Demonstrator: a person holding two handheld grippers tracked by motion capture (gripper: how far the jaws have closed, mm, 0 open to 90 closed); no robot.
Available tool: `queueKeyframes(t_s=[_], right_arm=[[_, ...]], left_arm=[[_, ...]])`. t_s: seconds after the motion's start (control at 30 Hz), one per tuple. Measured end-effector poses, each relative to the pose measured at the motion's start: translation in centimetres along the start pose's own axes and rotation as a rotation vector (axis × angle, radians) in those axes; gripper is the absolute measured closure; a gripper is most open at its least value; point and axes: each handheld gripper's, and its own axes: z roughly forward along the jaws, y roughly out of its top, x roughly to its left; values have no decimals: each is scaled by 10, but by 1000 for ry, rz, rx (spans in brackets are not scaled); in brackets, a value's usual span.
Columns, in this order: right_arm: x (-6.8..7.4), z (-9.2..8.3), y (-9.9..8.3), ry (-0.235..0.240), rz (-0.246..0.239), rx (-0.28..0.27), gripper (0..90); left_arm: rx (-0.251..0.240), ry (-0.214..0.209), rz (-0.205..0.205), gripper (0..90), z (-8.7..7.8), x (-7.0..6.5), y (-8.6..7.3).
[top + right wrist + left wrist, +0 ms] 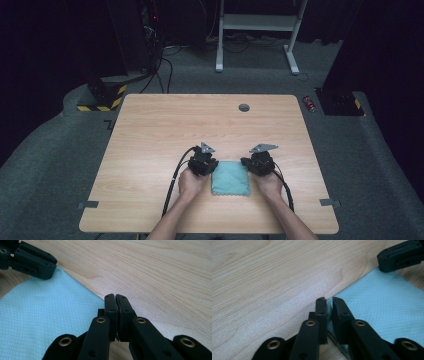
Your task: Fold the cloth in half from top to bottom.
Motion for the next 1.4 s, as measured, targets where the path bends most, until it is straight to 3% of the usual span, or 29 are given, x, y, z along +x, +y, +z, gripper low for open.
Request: queueKeyframes(t_s=[0.1, 0.23, 0.4, 0.67, 0.8, 0.93, 1.17, 1.4], right_arm=[[1, 1, 4, -14, -12, 2, 889], [-1, 2, 12, -23, 7, -12, 890], [-5, 7, 21, -45, 14, -20, 890], [-5, 20, 25, -59, 12, 5, 862], [-9, 15, 22, -42, 44, -14, 767], [-10, 5, 22, -29, 63, -38, 753], [-11, -8, 16, -20, 71, -68, 719], [-15, -22, 6, -8, 115, -88, 685]], left_arm=[[14, 30, 38, 862, 1, 0, 6], [-23, 28, -7, 867, 1, 9, 13], [-52, 59, -5, 866, 4, 15, 17], [-38, 72, -28, 850, 12, 22, 13], [-38, 73, -48, 724, 8, 24, 11], [-53, 72, -74, 639, 3, 25, 5], [-72, 84, -67, 563, -14, 24, -5], [-115, 73, -101, 524, -29, 30, -10]])
